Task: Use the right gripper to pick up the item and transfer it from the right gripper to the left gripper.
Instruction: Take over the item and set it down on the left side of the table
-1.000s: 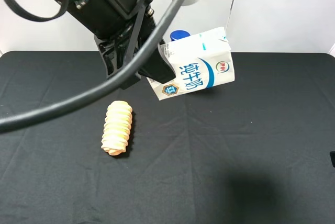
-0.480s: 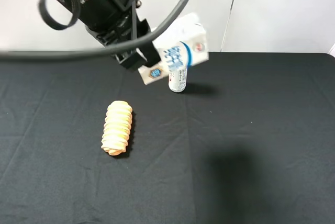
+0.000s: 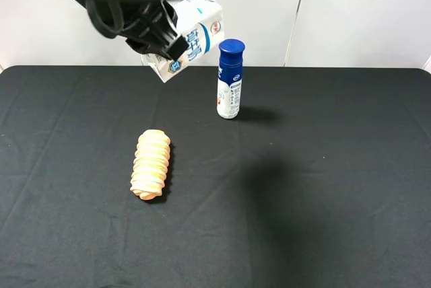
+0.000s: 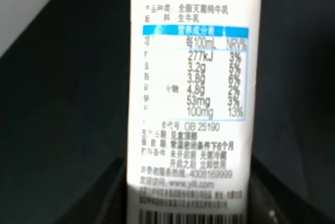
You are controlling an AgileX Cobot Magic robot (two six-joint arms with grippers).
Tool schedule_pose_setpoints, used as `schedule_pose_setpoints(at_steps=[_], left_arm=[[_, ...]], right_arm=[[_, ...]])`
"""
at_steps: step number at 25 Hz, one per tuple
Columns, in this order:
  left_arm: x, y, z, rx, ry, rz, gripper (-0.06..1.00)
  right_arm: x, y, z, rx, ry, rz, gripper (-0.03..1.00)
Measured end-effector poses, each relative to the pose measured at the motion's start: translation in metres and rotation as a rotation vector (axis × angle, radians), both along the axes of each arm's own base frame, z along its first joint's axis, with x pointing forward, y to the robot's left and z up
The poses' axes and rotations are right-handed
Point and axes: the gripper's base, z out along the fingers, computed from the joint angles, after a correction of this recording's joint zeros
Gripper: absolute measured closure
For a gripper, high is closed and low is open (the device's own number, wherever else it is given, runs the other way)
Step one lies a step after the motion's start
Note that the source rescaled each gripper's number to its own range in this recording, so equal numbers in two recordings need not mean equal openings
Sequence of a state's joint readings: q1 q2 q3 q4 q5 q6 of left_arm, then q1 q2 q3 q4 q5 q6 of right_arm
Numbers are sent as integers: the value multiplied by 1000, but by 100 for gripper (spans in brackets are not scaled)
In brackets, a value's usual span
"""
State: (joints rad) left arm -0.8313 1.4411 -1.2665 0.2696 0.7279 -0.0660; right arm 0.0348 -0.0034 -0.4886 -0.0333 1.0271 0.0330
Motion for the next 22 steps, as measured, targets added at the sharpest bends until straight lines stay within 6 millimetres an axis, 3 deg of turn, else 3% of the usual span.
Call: schedule_pose_setpoints(at_steps=[10, 22], left_arm=[[33, 41, 0, -58, 38, 271, 93], [71, 118, -7, -81, 59, 563, 93]], right_arm=[[0, 0, 0, 0, 0, -1, -3], [0, 0, 0, 0, 0, -1, -3]])
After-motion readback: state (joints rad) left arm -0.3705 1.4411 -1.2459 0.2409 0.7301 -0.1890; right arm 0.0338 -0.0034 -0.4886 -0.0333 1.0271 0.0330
